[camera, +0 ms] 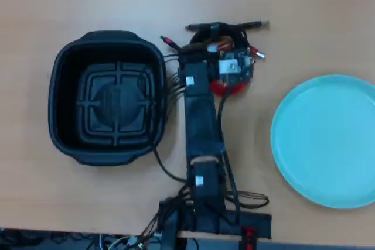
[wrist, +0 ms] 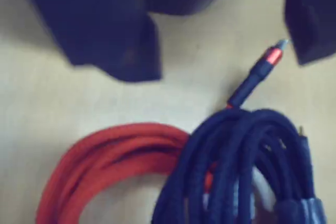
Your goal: Put a black charging cable in a black bowl and put a red charging cable in a green bowl
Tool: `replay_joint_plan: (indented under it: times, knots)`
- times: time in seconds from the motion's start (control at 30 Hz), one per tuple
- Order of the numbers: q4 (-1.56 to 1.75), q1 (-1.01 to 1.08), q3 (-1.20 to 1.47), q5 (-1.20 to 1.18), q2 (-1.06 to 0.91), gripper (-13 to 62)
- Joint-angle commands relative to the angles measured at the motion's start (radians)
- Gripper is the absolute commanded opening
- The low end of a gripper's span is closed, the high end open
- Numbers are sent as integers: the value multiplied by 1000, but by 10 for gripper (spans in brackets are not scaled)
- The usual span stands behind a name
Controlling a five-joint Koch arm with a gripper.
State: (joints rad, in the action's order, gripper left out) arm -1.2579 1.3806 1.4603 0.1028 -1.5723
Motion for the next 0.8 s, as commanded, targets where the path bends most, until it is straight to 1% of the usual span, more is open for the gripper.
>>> replay_joint_plan:
  times: [0.0,0.27,0.57,0.7,0.77]
  knots:
    - [58,2,-97,-31,11,287]
    - [150,21,-100,-77,127,287]
    - [160,78,-92,-110,172,275]
    - [161,114,-92,-235,175,275]
    - [164,127,-89,-261,179,275]
